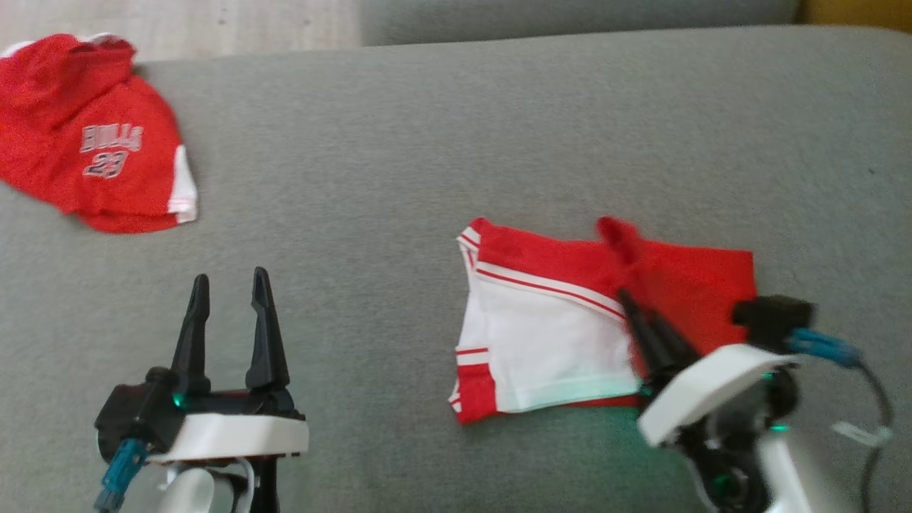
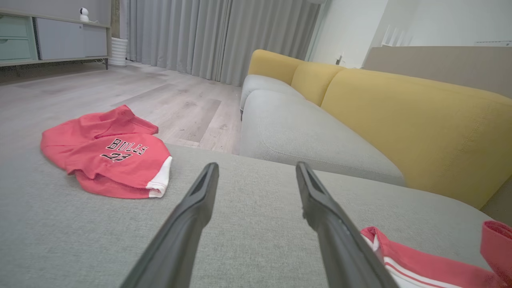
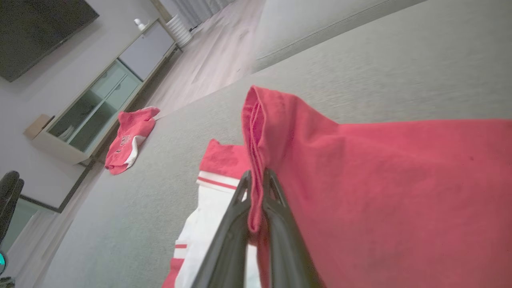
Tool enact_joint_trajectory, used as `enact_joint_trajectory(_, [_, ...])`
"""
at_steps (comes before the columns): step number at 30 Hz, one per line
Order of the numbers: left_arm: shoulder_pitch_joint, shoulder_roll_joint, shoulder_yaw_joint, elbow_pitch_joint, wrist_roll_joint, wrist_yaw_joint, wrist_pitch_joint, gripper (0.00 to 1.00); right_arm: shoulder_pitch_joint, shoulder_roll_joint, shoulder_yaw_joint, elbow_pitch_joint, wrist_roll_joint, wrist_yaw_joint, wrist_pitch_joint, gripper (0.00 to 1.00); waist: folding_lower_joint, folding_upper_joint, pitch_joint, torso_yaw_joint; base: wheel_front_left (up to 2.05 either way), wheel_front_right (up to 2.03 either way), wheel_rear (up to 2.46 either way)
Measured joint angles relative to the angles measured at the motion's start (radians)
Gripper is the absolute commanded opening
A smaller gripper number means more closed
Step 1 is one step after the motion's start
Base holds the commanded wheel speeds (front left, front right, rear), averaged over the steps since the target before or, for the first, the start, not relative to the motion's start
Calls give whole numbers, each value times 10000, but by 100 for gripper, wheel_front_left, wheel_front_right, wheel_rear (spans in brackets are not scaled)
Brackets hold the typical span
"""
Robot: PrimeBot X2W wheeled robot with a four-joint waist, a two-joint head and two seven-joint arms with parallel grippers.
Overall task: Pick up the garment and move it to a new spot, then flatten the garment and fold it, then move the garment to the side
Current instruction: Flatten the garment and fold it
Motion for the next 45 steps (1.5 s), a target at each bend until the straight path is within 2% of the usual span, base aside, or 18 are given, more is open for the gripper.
enact_joint_trajectory(8, [24, -8, -161, 63, -75, -6, 2, 100, -1067, -33, 1708, 1373, 437, 0, -311, 0, 0, 0, -213, 778, 0, 0, 0])
enact_joint_trajectory(14, [30, -52, -280, 98, -171, -6, 13, 100, -1609, -46, 2270, 2529, 798, 0, -520, 0, 1, 0, -160, 1244, 0, 0, 0])
enact_joint_trajectory(15, [29, -52, -284, 109, -171, -6, 13, 100, -1685, -56, 2353, 2713, 915, 0, -569, 24, 1, 0, -145, 1291, 0, 0, 0])
enact_joint_trajectory(16, [29, -54, -284, 125, -171, -6, -8, 100, -1755, -63, 2441, 2855, 1001, 0, -663, 52, 1, 0, -132, 1330, 0, 0, 0])
enact_joint_trajectory(17, [29, -54, -284, 144, -171, -6, -23, 100, -1826, -71, 2552, 2961, 1152, 0, -779, 100, 1, 0, -122, 1355, 0, 0, 0])
enact_joint_trajectory(20, [29, -61, -284, 215, -171, -4, -31, 100, -2084, -82, 2884, 3089, 1611, 0, -1162, 100, 1, 0, -132, 1348, 0, 0, 0])
enact_joint_trajectory(24, [29, -73, -349, 320, -171, -12, -33, 100, -2468, -75, 2692, 3323, 1450, 0, -1935, 100, 1, 0, -167, 1176, 0, 0, 0])
enact_joint_trajectory(27, [27, -174, -382, 362, -349, -151, -61, 100, -2640, -77, 2105, 3405, 539, 0, -2759, 100, 1, 0, -195, 994, 0, 0, 0])
enact_joint_trajectory(29, [23, -217, -426, 385, -357, -174, -61, 100, -2700, -75, 1488, 3413, -525, 0, -3302, 100, 1, 0, -210, 844, 0, 0, 0])
enact_joint_trajectory(33, [-1, -244, -487, 485, -359, -173, -104, 100, -2532, -73, 236, 3158, -2000, 0, -3870, 100, 1, 0, -244, 549, 0, 0, 0])
enact_joint_trajectory(39, [-5, -332, -445, 815, -487, -173, -198, 100, -1162, -65, -1248, 2403, -2934, 0, -4178, 100, 1, 0, -451, 113, 0, 0, 0])
enact_joint_trajectory(41, [11, -397, -347, 1009, -616, -163, -226, 100, -739, -61, -1538, 2150, -3354, 0, -4339, 100, 1, 0, -575, 1, 0, 0, 0])
enact_joint_trajectory(45, [200, -412, -303, 1279, -685, -109, -293, 100, -187, -27, -1785, 1850, -3425, 0, -4472, 100, 0, 0, -869, -162, 0, 0, 0])
